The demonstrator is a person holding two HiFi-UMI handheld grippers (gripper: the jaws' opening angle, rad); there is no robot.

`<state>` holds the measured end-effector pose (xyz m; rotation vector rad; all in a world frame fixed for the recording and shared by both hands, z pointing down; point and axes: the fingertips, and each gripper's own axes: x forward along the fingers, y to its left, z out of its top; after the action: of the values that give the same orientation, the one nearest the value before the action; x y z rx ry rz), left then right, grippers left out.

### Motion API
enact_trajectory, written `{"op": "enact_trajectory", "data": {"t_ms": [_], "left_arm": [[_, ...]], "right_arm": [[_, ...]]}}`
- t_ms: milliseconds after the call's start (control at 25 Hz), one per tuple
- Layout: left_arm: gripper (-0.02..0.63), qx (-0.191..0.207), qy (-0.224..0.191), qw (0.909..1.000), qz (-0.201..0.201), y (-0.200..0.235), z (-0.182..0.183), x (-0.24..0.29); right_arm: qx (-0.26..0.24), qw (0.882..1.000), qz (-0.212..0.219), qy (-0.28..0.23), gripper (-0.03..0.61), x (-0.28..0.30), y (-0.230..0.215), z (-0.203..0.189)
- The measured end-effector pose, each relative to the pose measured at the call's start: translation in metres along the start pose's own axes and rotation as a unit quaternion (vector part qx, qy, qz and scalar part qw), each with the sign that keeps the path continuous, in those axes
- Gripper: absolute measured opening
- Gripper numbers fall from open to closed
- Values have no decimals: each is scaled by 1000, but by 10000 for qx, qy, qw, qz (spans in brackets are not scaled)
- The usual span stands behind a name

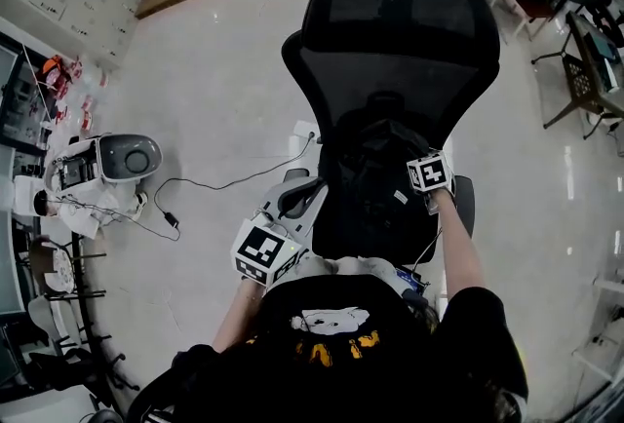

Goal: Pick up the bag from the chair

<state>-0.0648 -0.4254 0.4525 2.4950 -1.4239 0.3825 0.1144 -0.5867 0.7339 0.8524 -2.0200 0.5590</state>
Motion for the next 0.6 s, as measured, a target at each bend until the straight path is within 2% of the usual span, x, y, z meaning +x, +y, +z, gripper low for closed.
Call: {"op": "enact_trajectory", "data": {"t_ms": [280,440,600], "left_arm": [[31,24,-126,9998,-167,-9,-1,-15],[31,27,-172,9996,-207,-10,-6,-28],[31,3,-219,9995,-241,-10,-12,-42]], "right_arm": [[644,9973,-43,-342,80,-36,33,3],[1279,9894,-36,-693,63,-65,54,5],[1624,9813,-73,-1032,54,-95,74,7]]}}
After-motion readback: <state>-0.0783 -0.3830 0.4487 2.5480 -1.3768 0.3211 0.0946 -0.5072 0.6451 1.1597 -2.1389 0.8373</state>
